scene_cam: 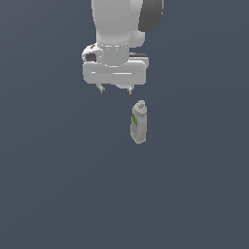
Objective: Pick up the object and move it to a goal position.
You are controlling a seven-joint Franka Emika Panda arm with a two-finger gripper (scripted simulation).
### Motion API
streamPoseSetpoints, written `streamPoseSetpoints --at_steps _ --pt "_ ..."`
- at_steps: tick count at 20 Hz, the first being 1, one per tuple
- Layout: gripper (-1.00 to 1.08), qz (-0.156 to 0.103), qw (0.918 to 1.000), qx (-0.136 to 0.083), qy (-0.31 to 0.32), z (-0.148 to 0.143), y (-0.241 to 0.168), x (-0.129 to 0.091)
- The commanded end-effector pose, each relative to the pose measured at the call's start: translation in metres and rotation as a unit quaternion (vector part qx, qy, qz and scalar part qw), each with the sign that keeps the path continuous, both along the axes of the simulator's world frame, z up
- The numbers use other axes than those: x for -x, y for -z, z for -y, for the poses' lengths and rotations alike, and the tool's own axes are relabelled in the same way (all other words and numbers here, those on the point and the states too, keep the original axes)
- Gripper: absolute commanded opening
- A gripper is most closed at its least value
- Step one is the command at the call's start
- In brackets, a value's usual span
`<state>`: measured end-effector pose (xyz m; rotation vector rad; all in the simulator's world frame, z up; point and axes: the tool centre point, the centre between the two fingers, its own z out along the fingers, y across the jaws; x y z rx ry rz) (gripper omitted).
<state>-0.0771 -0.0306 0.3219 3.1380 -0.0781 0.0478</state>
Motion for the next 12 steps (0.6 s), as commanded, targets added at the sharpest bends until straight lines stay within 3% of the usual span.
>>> streamPoseSetpoints --at_steps 1,12 --pt "1.00 0.000 1.0000 0.000 0.000 0.000 0.000 0.000" --pt "1.00 -0.016 0.9998 0.013 -0.002 0.018 0.013 0.005"
